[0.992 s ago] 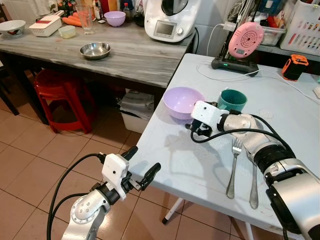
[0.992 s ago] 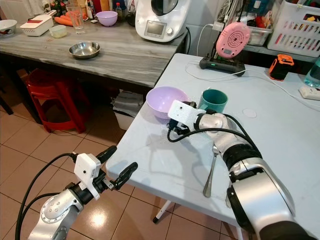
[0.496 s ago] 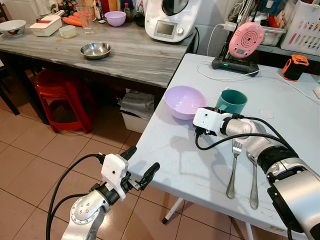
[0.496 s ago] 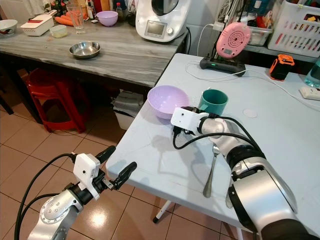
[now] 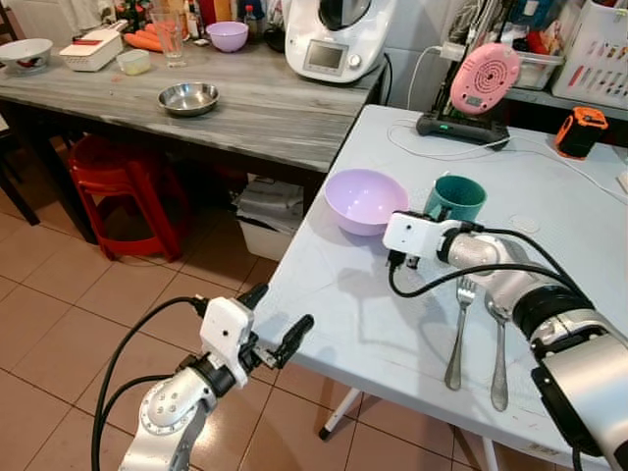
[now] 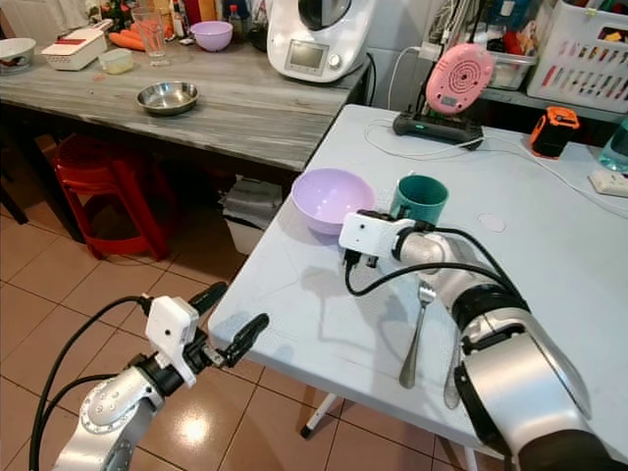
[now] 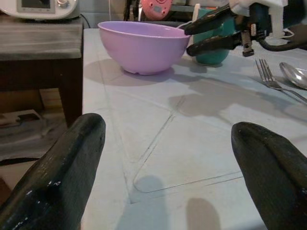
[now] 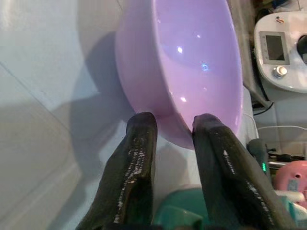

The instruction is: Setting the table

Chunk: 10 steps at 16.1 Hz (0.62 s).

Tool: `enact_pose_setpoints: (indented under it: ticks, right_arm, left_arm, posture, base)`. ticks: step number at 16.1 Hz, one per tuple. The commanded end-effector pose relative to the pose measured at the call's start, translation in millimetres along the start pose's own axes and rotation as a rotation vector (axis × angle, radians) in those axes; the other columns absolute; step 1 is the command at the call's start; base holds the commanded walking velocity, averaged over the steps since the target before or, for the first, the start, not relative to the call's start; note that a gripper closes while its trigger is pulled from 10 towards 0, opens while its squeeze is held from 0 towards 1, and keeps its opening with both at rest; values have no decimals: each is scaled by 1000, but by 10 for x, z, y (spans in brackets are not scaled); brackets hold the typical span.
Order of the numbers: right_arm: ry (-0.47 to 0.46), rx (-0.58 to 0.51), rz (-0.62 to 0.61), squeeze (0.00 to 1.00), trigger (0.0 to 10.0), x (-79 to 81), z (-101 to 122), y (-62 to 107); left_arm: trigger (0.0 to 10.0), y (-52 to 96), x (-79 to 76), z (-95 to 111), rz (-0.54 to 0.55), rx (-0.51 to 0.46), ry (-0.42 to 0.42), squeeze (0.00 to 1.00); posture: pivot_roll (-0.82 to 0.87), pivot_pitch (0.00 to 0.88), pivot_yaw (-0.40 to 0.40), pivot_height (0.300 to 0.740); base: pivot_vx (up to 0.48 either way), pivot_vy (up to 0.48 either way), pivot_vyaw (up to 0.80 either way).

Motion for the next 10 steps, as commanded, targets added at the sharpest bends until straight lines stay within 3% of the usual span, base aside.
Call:
enact_pose_setpoints:
  ticks: [1, 7, 10]
  right_arm:
    - [32, 5, -9, 0, 0, -82, -6, 16]
    - [69, -16, -44, 0, 0, -161, 9, 40]
    - [73, -49, -54, 0, 0, -180, 57, 36]
  left_arm:
    - [10000, 2, 6, -14, 0, 20, -11, 0]
    - [10000, -30, 41, -20, 18, 29, -22, 0]
    - [10000, -45, 38, 63, 5, -20, -16, 0]
  posture:
    - [52, 29, -18, 740]
    - [52, 19, -11, 740]
    - [53, 16, -10, 740]
  base:
    - [0, 0, 0]
    - [0, 0, 0]
    - [0, 0, 0]
Point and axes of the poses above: a point about 5 cm out from each wrist's last joint towards the gripper, its own y axis pointing back from the gripper into the wrist, its own z axis along the axis of the wrist's last joint, x = y × z, the point moved 1 cm from there along -y, pointing out of the wrist towards the gripper, and after that the axes turned 4 degrees about y, right-handed, at the moved point
